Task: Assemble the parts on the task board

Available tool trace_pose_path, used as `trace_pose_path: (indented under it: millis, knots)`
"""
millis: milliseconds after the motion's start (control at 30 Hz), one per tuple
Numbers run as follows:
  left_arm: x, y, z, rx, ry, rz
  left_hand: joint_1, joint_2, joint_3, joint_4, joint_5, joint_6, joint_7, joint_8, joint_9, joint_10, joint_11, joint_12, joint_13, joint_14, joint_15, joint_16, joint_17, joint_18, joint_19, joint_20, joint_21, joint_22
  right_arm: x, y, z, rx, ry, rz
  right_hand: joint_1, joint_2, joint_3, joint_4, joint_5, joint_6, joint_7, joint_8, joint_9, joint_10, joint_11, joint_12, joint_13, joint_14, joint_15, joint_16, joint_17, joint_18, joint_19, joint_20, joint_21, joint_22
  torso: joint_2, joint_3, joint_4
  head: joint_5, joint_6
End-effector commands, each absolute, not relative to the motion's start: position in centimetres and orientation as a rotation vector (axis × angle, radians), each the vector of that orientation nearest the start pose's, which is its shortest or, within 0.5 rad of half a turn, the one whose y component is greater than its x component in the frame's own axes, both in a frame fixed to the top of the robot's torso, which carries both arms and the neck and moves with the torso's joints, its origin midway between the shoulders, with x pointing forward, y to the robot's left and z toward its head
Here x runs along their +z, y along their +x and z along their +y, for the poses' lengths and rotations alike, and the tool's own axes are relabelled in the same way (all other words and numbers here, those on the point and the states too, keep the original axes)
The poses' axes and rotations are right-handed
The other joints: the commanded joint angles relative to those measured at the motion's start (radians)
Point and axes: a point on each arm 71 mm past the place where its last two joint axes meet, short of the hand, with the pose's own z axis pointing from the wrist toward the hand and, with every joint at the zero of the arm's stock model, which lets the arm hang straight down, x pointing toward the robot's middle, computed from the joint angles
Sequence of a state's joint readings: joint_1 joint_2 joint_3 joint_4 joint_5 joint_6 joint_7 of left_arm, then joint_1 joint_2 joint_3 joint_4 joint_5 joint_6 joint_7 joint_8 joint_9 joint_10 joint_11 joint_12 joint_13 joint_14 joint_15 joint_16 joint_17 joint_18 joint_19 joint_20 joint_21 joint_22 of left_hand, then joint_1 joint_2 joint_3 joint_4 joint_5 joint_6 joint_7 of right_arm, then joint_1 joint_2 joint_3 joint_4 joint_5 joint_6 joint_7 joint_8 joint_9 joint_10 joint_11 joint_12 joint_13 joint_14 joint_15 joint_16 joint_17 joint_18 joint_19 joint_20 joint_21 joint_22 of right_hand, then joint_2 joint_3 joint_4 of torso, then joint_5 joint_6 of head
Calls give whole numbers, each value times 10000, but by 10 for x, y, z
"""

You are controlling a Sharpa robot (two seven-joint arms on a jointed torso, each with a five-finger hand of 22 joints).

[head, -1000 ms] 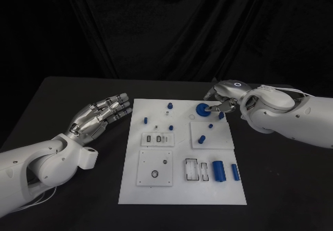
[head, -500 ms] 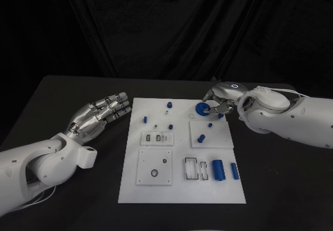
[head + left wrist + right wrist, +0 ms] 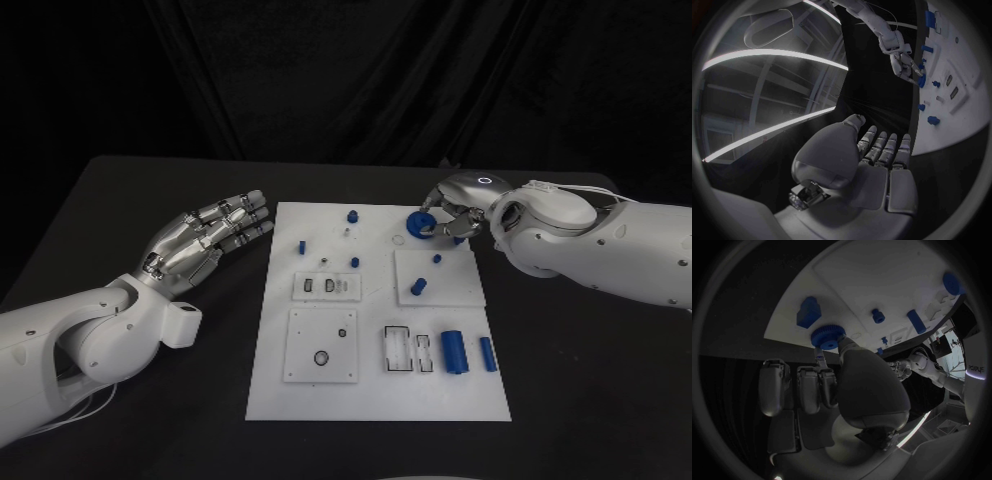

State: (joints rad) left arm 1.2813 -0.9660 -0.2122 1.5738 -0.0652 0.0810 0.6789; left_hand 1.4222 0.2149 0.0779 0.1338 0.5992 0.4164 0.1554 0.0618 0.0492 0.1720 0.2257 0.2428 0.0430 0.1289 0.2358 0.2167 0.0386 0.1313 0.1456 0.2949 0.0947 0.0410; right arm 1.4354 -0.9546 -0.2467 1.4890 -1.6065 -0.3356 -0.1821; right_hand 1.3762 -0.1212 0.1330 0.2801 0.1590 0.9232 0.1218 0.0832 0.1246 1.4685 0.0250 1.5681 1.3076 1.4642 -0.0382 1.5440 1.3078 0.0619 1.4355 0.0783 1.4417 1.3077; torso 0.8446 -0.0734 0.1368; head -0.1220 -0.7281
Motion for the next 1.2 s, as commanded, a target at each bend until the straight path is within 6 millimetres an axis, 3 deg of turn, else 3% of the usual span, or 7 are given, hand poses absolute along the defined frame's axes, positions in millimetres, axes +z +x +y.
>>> trace_pose_path:
  millis: [33,100,133,333,433,800,1200]
  knots:
    - [-163,454,241,-20541,-7456,12206,-113,-5,68,-6,63,20,76,49,12,3,95,47,13,4,99,40,14,-192,39,-6,44,-7,-148,503,-275,2734,-2905,15992,271,79,66,-174,754,328,-15,182,123,1023,78,27,2632,781,69,-48,1811,-63,-89,7,-64,716,8,8,1,-5,-3]
    - [-163,454,241,-20542,-7459,12213,-113,-5,68,-6,63,20,76,49,12,3,95,47,13,4,99,40,14,-192,39,-6,44,-7,-148,503,-274,2778,-2942,15975,343,101,104,-232,1027,483,-35,265,184,1023,71,27,2632,777,68,-55,1803,-59,-96,8,-73,716,8,9,4,-4,-1]
    - [-163,454,241,-20542,-7461,12216,-113,-5,68,-6,63,20,76,49,12,3,95,47,13,4,99,40,14,-192,39,-6,44,-7,-148,503,-274,2804,-2962,15964,509,141,201,-364,1664,848,-108,488,315,1023,49,27,2632,771,55,-65,1791,-52,-103,-13,-83,719,8,11,-1,1,-2]
    - [-163,454,242,-20529,-7471,12229,-122,-6,99,-9,61,8,85,45,10,-1,108,47,12,3,110,46,14,-202,48,-4,50,-6,-148,502,-273,2896,-3017,15906,809,176,419,-738,2874,1522,-291,997,746,1023,-44,27,2632,775,-26,-75,1809,-62,-82,-70,-78,779,4,4,-10,16,-16]
    - [-163,454,242,-20527,-7476,12236,-122,-6,99,-9,61,8,85,45,10,-1,108,47,12,3,110,46,14,-202,48,-4,50,-6,-147,501,-273,2954,-3004,15827,884,172,494,-913,3223,1637,-336,1216,1003,1023,-73,27,2632,774,-59,-85,1807,-68,-67,-104,-72,812,3,4,-4,32,-9]
    - [-163,454,244,-20493,-7500,12244,-126,-5,115,-10,61,7,89,45,10,0,113,52,13,9,115,60,16,-207,53,-4,53,-5,-126,491,-246,3901,-3296,14965,863,182,540,-1036,3280,1599,-384,1463,1341,1023,-116,27,2632,771,-98,-105,1791,-87,-16,-139,-39,891,0,-3,5,114,14]
    - [-164,455,240,-20598,-7472,12300,-142,-7,158,-11,60,-3,98,43,9,0,129,58,14,17,133,78,19,-222,66,-2,61,-2,-110,491,-174,5342,-4608,14417,675,205,515,-987,3137,1480,-423,1577,1568,1023,-158,27,2632,821,-138,-59,1907,-124,98,-176,55,1031,-2,-6,9,62,-21]
